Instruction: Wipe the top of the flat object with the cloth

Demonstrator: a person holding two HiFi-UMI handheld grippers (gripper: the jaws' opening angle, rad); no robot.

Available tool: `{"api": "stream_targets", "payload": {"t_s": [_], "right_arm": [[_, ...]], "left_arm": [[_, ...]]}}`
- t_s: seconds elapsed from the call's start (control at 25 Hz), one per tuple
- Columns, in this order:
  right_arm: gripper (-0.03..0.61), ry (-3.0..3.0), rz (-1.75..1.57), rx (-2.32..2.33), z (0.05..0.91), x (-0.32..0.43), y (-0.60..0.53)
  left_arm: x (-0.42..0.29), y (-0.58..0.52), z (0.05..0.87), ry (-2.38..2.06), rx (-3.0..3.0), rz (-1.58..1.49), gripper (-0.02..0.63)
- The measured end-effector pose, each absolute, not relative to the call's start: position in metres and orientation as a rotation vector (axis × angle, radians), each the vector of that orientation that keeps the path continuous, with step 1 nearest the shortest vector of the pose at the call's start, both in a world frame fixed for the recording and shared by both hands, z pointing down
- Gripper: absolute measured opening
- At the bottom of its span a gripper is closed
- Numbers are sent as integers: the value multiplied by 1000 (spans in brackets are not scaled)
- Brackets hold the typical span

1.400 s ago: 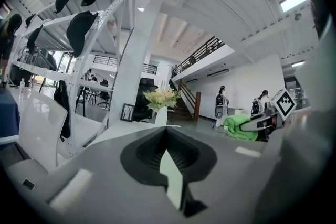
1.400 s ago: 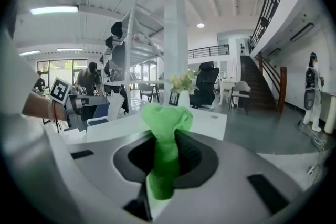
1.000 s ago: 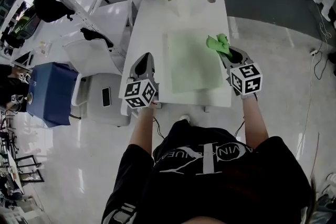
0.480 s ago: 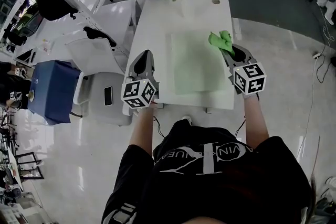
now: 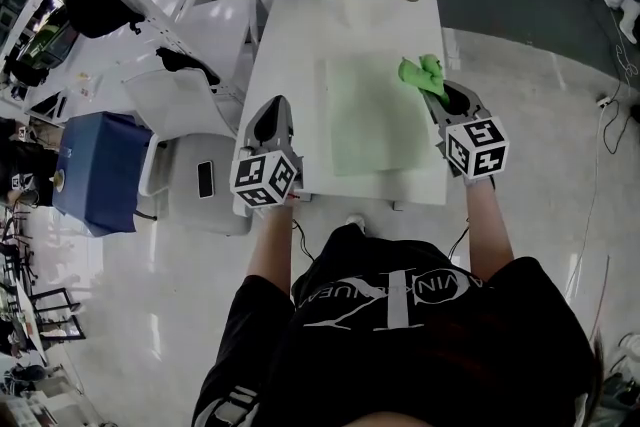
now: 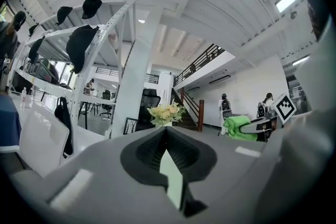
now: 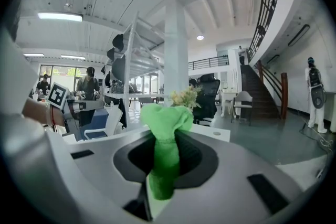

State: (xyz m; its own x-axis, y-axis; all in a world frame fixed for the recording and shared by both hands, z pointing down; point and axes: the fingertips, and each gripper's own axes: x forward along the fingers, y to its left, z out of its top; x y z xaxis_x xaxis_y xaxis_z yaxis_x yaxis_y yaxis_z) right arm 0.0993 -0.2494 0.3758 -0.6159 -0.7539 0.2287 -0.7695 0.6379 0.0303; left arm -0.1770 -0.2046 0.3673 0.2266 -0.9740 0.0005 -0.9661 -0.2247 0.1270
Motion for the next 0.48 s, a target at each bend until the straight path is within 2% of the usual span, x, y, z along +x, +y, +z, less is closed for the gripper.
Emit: {"api": "stream_targets", "payload": {"t_s": [0.48], "right_arm": [[60,-2644,85,1251,375,102,-250]], "left_arm": [[-175,-206,373,-1880,2369,-117,11]]}}
